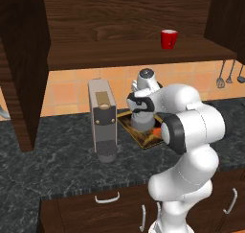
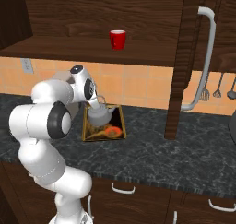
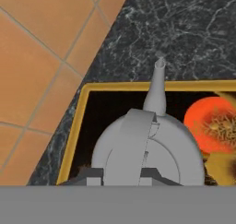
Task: Pick the kettle from the counter and place it on the tray. Then pick the mug from the cabinet and place it on the tray. Then close the cabinet doors.
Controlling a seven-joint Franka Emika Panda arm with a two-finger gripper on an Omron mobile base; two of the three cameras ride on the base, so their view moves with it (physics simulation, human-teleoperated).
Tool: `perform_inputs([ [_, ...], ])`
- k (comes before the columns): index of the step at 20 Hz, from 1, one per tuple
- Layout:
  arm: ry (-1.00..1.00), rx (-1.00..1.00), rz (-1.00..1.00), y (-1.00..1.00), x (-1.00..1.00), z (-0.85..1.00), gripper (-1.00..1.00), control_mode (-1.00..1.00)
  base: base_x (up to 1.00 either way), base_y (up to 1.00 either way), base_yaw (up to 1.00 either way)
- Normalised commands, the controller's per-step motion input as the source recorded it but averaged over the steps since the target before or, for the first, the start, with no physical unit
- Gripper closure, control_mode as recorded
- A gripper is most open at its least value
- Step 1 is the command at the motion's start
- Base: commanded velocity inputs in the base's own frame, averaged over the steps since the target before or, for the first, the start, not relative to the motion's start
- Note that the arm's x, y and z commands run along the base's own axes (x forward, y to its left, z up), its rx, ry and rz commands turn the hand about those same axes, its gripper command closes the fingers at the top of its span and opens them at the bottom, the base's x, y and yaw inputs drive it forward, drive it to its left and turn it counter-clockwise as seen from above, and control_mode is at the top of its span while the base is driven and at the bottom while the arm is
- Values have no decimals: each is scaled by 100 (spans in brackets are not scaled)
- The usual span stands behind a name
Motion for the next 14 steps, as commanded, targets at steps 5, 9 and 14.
perform_inputs([
  [5,-6,0,0,1,35,-8,100,-100,0,0,0],
  [9,-3,0,0,0,36,-9,100,-100,0,0,0],
  [14,0,0,0,0,29,-17,100,-100,0,0,0],
])
